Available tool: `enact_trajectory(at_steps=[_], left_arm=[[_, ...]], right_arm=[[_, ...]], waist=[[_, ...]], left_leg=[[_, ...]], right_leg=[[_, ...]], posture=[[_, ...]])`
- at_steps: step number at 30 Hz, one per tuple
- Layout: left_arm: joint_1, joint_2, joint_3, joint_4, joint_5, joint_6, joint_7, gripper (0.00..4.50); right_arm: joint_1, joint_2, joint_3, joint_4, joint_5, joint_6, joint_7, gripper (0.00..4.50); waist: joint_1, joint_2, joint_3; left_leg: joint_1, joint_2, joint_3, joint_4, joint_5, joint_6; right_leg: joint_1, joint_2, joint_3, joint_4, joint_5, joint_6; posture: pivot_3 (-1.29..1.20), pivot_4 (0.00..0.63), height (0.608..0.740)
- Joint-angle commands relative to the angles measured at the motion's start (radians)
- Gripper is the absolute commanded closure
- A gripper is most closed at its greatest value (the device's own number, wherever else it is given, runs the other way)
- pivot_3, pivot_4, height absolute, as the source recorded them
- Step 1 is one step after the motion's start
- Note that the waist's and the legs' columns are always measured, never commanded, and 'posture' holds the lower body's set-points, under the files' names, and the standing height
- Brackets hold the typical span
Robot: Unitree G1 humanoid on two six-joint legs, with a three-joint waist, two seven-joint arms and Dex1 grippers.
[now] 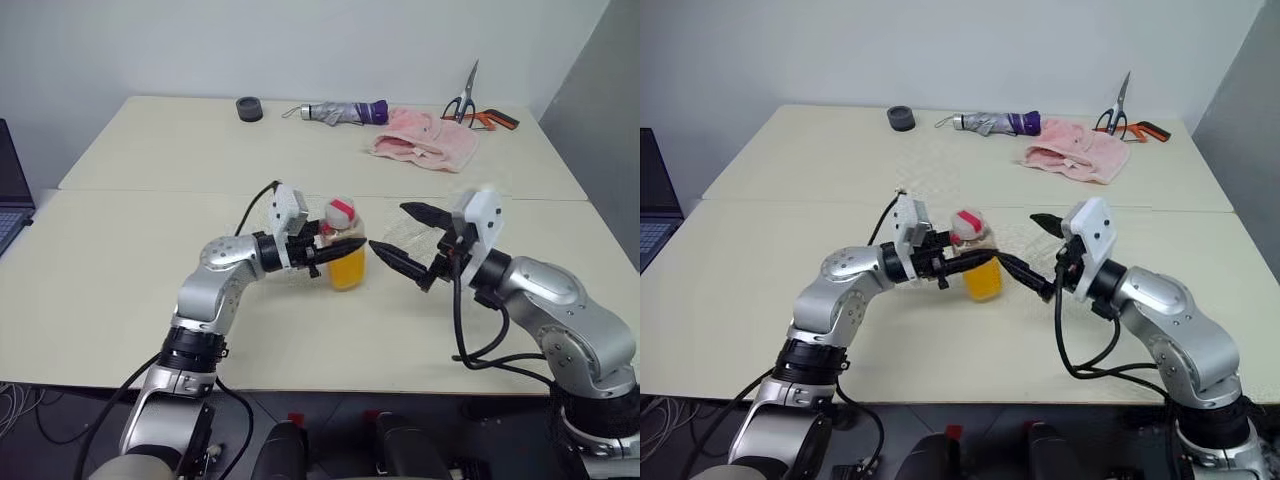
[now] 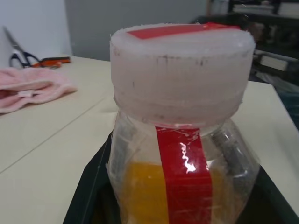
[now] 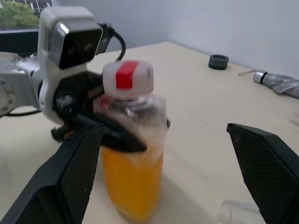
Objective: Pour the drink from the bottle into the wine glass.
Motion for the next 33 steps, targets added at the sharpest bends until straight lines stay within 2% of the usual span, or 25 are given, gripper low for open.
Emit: enact_trajectory(at_steps=[1,17,30,33], left_arm=[[-0.036,-0.008,-0.005,-0.012,-0.029,-0.018,-0.056,2.68],[-0.125,-0.004,-0.037,0.114,0.015,-0.082,-0.200,2.68],[-0.138,-0.014,-0.037,0.165,0.055,-0.152,-0.204,2.68],[-0.133,-0.014,-0.036,0.159,0.057,-0.152,-0.201,2.68]], right_arm=[[-0.039,0.022,-0.003,-0.046,0.021,0.022,-0.029,0.00],[-0.133,0.066,0.076,0.000,0.026,0.051,-0.003,0.00],[-0.160,0.123,0.129,0.069,-0.065,-0.003,0.006,0.00],[-0.167,0.128,0.137,0.083,-0.076,-0.010,0.016,0.64]], waist=[[0.000,0.000,0.000],[0.001,0.000,0.000],[0.001,0.000,0.000],[0.001,0.000,0.000]], left_leg=[[0.000,0.000,0.000,0.000,0.000,0.000],[-0.001,0.000,0.000,0.000,0.000,0.000],[-0.002,0.000,0.000,0.000,0.000,0.000],[-0.002,0.000,0.000,0.000,0.000,0.000]], right_leg=[[0.000,0.000,0.000,0.000,0.000,0.000],[-0.001,0.000,-0.001,0.000,0.000,0.000],[-0.001,0.000,0.000,0.000,0.000,0.000],[-0.001,0.000,0.000,0.000,0.000,0.000]], posture=[[0.00,0.150,0.740],[0.00,0.150,0.740],[0.00,0.150,0.740],[0.00,0.150,0.740]])
